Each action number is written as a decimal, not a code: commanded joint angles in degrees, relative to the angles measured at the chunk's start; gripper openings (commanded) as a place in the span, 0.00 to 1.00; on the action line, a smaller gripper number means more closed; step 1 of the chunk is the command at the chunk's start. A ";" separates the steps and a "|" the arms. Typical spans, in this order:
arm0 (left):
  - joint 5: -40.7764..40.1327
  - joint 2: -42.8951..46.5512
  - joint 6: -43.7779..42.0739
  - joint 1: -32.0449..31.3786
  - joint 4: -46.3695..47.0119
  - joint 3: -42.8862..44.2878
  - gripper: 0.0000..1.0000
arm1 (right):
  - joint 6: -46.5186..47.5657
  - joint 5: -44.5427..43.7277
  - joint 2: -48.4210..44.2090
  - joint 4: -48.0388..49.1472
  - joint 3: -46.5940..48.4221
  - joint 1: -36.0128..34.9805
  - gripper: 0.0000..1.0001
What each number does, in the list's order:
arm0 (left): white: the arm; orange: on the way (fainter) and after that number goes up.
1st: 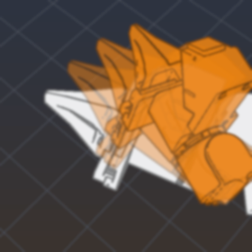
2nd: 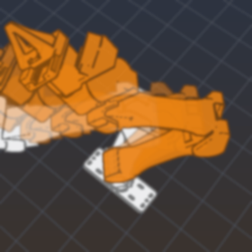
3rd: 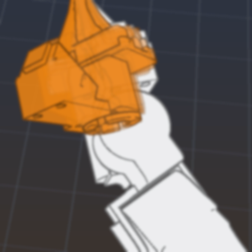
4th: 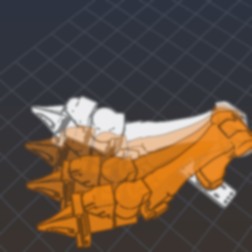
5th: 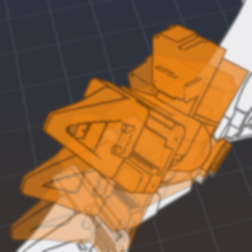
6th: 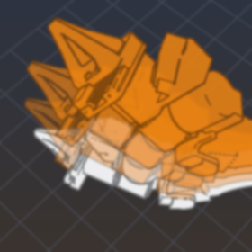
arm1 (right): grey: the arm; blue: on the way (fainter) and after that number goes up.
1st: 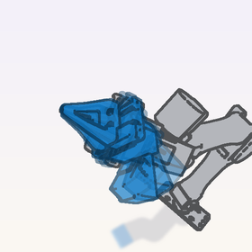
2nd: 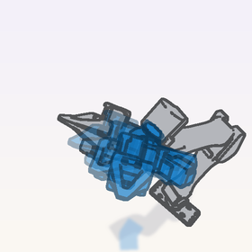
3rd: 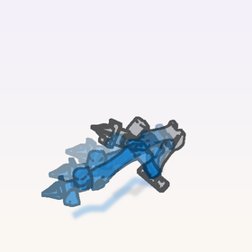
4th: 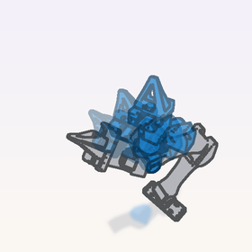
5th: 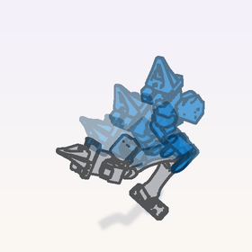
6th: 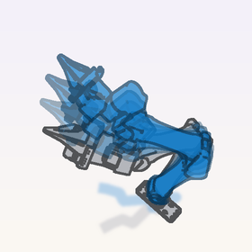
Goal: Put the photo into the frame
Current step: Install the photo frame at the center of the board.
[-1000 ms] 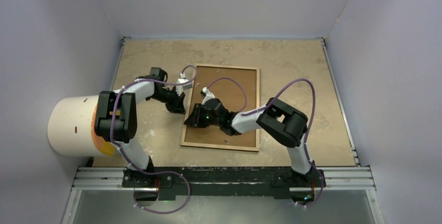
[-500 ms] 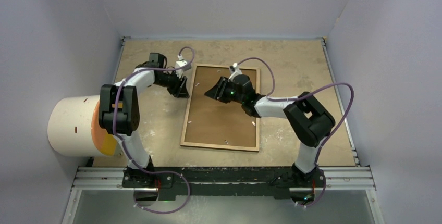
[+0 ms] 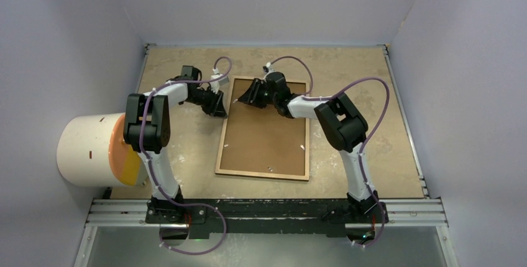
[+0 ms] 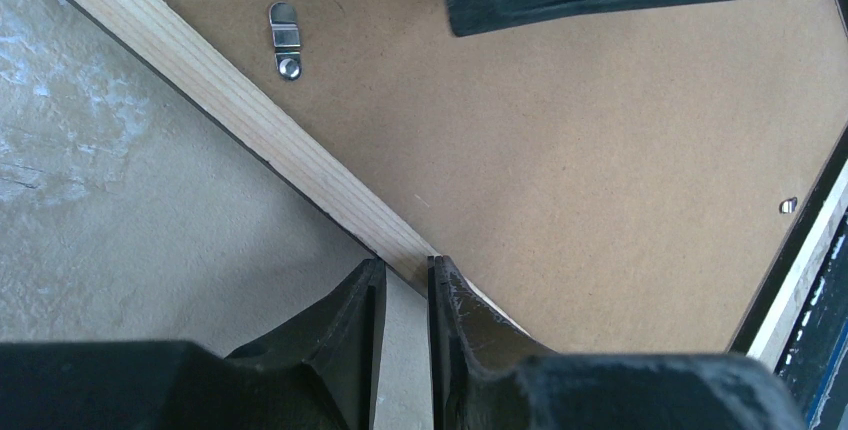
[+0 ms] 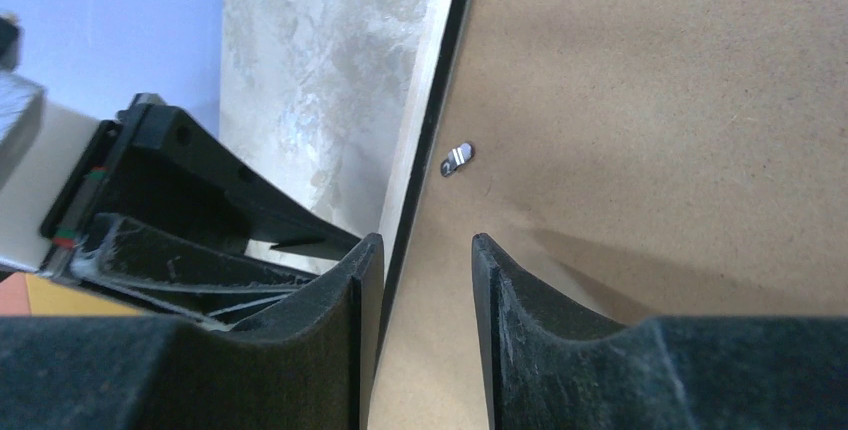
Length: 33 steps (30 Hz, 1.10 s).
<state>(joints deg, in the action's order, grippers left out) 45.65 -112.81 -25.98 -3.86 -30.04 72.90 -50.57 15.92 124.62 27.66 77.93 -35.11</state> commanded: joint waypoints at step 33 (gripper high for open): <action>-1.02 0.18 -2.64 -0.01 4.21 -4.44 0.22 | -4.85 -4.74 10.03 -2.68 12.19 -2.42 0.29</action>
<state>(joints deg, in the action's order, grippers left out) 46.92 -112.12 -25.67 -3.38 -26.63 70.48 -54.43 14.15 133.67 25.98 88.07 -37.15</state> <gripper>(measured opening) 0.224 0.297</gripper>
